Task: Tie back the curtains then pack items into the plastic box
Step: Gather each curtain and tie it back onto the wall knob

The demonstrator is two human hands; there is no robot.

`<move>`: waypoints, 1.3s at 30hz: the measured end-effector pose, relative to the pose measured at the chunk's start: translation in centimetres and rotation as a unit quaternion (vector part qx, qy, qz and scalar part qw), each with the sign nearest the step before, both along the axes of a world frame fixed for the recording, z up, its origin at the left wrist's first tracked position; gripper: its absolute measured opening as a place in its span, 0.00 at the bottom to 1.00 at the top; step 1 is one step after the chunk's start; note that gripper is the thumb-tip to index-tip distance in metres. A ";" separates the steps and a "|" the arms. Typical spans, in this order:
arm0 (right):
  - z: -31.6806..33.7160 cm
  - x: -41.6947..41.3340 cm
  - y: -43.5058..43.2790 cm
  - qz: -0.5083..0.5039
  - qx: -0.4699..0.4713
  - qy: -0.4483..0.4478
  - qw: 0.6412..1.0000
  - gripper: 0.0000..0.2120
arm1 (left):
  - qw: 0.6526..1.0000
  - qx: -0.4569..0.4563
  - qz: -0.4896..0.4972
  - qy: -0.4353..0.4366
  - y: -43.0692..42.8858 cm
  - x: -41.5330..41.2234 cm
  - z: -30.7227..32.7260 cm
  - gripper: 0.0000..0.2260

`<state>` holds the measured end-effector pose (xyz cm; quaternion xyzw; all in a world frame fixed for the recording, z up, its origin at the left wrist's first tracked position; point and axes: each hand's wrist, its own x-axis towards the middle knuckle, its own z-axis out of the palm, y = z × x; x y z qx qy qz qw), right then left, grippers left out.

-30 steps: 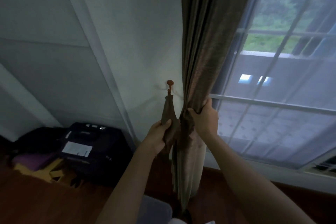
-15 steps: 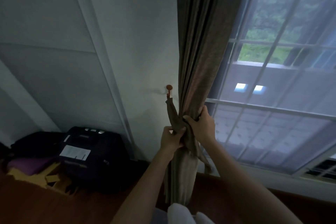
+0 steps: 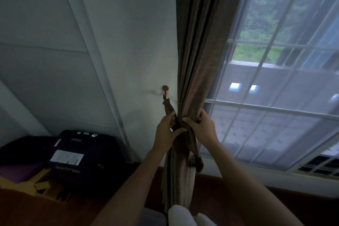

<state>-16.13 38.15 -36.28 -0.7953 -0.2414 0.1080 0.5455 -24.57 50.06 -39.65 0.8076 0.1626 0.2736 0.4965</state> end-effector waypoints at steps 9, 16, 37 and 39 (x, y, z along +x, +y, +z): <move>1.1 1.4 -0.9 0.047 0.000 0.017 0.999 0.12 | 0.998 -0.022 -0.043 0.042 -0.1 1.6 1.0 0.32; 0.5 2.2 -0.8 0.033 0.008 0.029 0.999 0.16 | 0.992 -0.073 -0.071 0.076 0.0 2.8 1.7 0.24; -1.5 2.1 -2.5 0.080 -0.027 0.052 0.995 0.13 | 0.988 -0.097 -0.034 0.118 -0.5 2.2 2.7 0.21; -1.2 2.0 -2.5 0.088 -0.038 0.035 0.995 0.14 | 0.991 -0.068 0.012 0.118 -0.8 2.3 2.7 0.21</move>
